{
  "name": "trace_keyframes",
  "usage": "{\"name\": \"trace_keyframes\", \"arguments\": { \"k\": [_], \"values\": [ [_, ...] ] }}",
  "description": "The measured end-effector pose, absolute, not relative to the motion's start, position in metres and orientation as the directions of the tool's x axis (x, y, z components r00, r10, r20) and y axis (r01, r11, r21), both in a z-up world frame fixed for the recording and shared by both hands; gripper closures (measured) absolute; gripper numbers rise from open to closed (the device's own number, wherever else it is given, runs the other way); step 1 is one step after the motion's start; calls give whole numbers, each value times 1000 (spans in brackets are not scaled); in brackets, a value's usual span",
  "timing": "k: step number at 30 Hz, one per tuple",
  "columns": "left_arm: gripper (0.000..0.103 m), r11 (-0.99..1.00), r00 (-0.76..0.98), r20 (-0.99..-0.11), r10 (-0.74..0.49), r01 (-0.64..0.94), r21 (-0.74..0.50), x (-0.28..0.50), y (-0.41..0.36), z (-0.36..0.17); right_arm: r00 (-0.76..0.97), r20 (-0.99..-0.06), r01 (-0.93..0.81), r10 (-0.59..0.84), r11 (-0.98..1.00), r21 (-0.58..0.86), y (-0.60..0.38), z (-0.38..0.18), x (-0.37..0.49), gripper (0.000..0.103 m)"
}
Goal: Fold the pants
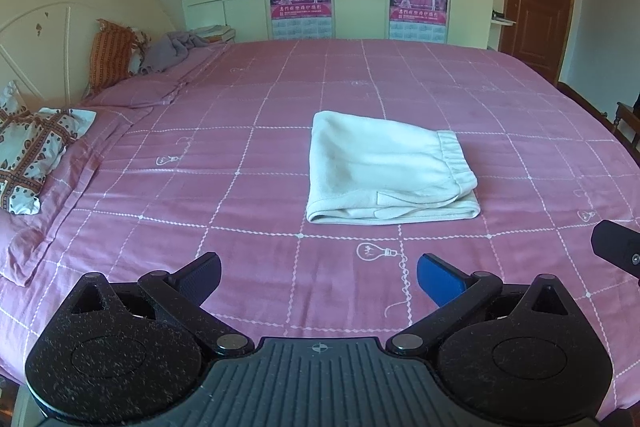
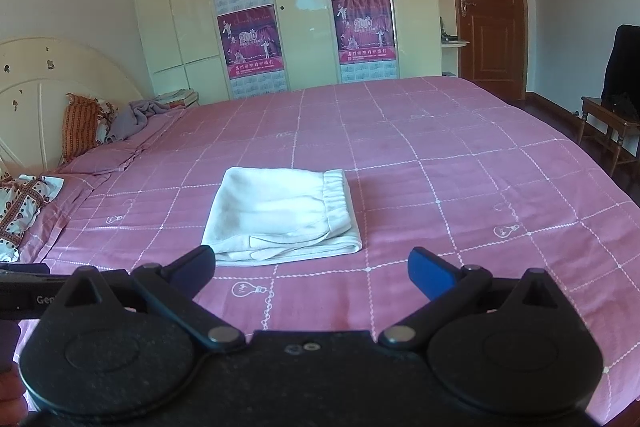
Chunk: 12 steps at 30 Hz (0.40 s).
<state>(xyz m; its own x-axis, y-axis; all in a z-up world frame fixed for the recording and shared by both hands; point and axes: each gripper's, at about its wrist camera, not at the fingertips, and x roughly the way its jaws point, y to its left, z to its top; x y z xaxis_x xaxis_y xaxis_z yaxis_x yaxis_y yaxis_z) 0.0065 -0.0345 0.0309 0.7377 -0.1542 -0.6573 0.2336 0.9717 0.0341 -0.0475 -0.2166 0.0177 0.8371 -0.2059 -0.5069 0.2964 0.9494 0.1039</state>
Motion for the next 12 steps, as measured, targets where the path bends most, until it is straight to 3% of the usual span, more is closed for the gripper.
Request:
{"name": "trace_keyframes", "arguments": {
  "k": [6, 12],
  "values": [
    [0, 967, 724, -666, -182, 254, 11, 12, -37, 29, 834, -514, 294, -202, 950, 104, -218, 15, -45, 0],
    [0, 963, 759, -618, -206, 269, 10, 15, -39, 29, 831, -520, 294, -200, 950, 104, -220, 12, -41, 0]
  ]
}}
